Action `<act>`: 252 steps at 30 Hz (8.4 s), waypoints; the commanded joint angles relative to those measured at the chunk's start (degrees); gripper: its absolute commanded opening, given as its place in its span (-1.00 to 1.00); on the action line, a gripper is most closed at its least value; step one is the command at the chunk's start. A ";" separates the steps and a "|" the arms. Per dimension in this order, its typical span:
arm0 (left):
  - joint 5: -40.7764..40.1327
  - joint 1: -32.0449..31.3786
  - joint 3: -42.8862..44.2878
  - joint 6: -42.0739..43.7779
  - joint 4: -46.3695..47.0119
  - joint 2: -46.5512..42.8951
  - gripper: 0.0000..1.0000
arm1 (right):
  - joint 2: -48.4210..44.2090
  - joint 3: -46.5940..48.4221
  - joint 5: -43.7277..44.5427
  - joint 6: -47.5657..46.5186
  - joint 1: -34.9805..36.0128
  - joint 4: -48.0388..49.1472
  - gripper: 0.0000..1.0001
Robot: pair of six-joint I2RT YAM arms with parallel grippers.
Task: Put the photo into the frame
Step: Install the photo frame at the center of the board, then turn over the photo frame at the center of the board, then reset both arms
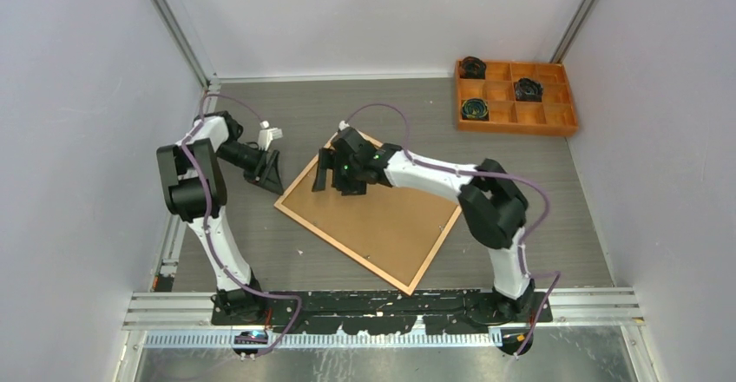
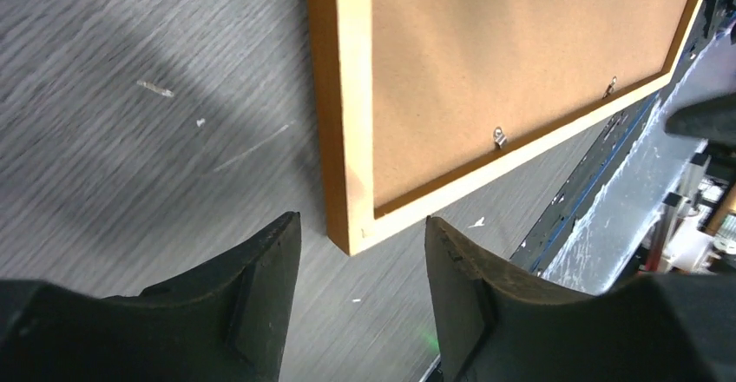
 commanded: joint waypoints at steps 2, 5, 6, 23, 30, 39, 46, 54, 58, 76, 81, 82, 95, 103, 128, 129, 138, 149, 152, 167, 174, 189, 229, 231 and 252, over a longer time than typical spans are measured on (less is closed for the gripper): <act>-1.43 0.29 1.33 2.06 -4.53 -8.39 0.25 | -13.28 -8.52 10.11 -18.92 8.59 -11.77 0.71; -2.61 0.29 -0.68 3.04 -5.43 -12.58 0.36 | -16.23 -13.28 13.96 -20.91 13.13 -12.46 0.61; -3.21 0.31 -1.51 3.24 -5.38 -13.98 0.36 | -16.70 -14.27 15.38 -21.38 14.81 -12.47 0.55; -8.61 -0.41 -14.02 4.70 -5.32 -31.30 0.40 | -7.27 -8.15 32.61 -26.05 27.93 -13.34 0.17; -8.96 -0.49 -15.11 5.01 -5.36 -32.33 0.42 | -5.81 -9.15 35.28 -26.78 27.86 -12.20 0.15; -7.13 -0.50 -16.72 7.39 -4.78 -33.17 0.43 | -4.00 -11.48 33.49 -27.25 27.90 -9.57 -0.02; -3.51 -0.50 -19.93 14.72 -3.74 -39.36 0.55 | -3.41 -11.93 33.38 -27.56 27.81 -8.97 -0.19; -1.78 -0.53 -24.99 27.75 -3.11 -47.70 0.62 | -7.39 -9.65 33.68 -27.96 27.32 -10.76 -0.73; -0.09 -0.64 -31.00 41.63 -0.56 -58.21 0.67 | -12.37 -6.69 31.21 -28.39 25.63 -12.76 -0.78; 5.20 -12.57 -40.95 52.47 33.91 -75.53 0.67 | -22.18 7.53 17.39 -29.48 18.56 -24.15 -0.79; 5.31 -14.39 -39.44 53.72 35.22 -74.47 0.62 | -22.25 9.97 16.43 -29.30 17.62 -25.54 -0.80; 5.49 -14.40 -39.43 53.77 35.20 -74.59 0.62 | -22.26 10.17 16.16 -29.13 17.45 -25.58 -0.80; 3.68 -19.47 -38.32 60.01 37.60 -69.27 0.39 | -20.15 16.48 9.70 -30.51 16.17 -31.47 -0.81; 1.46 -21.63 -34.71 60.64 37.31 -66.80 -0.36 | -19.56 18.99 7.93 -30.83 15.36 -34.92 -0.79; -0.02 -21.86 -27.22 56.61 27.31 -68.32 -0.97 | -22.29 16.44 35.56 -40.76 24.97 -48.52 0.81; -0.04 -21.86 -27.22 55.91 27.76 -68.44 -0.97 | -22.18 16.15 36.36 -41.14 25.22 -48.50 0.77; -0.29 -21.86 -27.30 52.86 30.17 -68.63 -0.98 | -21.75 13.35 41.68 -42.58 25.85 -46.79 0.11; -1.31 -21.77 -27.57 38.42 41.91 -69.43 0.47 | -24.11 18.53 45.18 -41.94 23.96 -42.30 -0.68; -2.64 -21.69 -26.24 29.83 44.84 -69.16 0.71 | -23.86 22.18 40.26 -40.33 20.41 -42.21 -0.70; -4.97 -8.13 -7.04 -16.24 39.39 -57.06 0.99 | -9.88 48.50 0.95 -20.32 -11.12 -48.23 -0.77; -3.03 -4.52 -14.15 -16.74 34.69 -55.91 0.99 | -18.37 25.03 -5.93 -15.94 -19.27 -34.77 -0.84; -7.40 -1.08 -29.62 -22.56 40.26 -56.49 0.99 | -37.56 -24.85 -11.00 -14.23 -23.81 -4.45 -0.84; -19.31 0.12 -37.65 -31.82 53.25 -48.41 0.99 | -45.71 -42.46 21.23 -14.84 -26.81 4.52 1.00; -22.86 0.07 -40.36 -37.01 60.11 -46.56 1.00 | -47.59 -42.24 34.66 -13.98 -28.03 2.12 1.00; -29.94 -1.00 -59.91 -47.58 106.82 -39.17 0.99 | -34.13 -67.83 62.17 -41.08 -40.69 70.10 1.00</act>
